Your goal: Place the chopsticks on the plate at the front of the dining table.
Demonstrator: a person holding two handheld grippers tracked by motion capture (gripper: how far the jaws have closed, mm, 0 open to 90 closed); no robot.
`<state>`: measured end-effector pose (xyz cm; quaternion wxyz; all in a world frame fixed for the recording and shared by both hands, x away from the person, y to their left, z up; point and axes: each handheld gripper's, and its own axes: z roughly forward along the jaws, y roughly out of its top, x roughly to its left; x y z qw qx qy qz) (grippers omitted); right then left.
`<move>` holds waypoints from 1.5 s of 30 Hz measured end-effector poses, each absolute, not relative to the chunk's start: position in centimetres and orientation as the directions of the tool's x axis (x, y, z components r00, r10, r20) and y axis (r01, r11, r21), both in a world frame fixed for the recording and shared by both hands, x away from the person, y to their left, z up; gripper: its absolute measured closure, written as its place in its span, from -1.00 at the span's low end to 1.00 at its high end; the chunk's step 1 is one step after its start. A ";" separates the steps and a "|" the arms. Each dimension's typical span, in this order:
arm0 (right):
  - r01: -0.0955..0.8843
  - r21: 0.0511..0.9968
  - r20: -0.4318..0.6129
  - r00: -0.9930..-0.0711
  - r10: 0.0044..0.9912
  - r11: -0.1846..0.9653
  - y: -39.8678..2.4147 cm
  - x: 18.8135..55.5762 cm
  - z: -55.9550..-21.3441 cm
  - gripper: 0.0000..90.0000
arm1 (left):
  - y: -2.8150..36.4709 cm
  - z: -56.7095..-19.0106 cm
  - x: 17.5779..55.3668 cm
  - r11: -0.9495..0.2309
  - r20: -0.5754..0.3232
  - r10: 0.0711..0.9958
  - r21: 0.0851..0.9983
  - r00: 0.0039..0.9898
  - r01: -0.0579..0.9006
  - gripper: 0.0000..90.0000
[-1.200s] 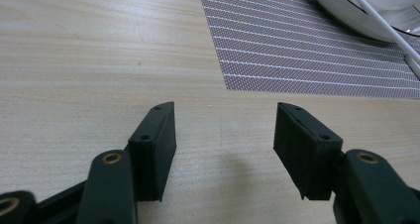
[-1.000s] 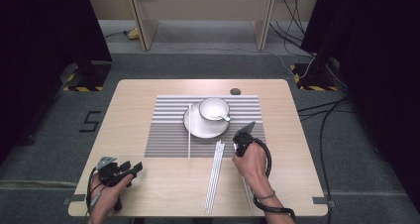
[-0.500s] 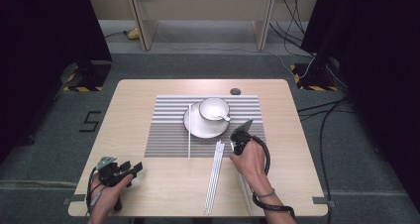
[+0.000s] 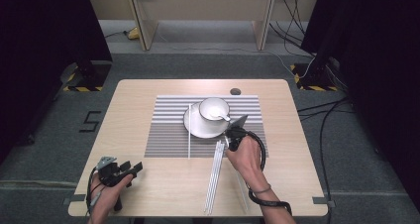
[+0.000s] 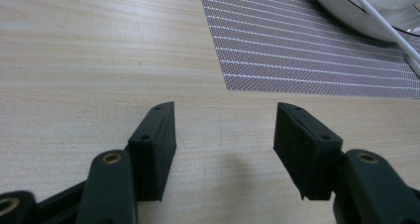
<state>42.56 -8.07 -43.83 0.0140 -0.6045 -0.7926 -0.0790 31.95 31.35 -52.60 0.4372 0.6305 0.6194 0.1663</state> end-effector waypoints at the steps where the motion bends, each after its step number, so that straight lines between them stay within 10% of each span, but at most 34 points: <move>1: 0.960 0.108 0.118 -0.269 0.956 0.257 -8.1 42.6 -43.8 0.91 | 31.3 -52.6 31.9 0.150 -0.332 0.926 0.757 0.177 0.636 -0.08; 45: 0.943 0.155 0.112 -0.312 0.944 0.293 -5.2 44.0 -42.7 0.91 | 31.4 -52.6 31.9 0.152 -0.334 0.926 0.757 0.177 0.636 -0.08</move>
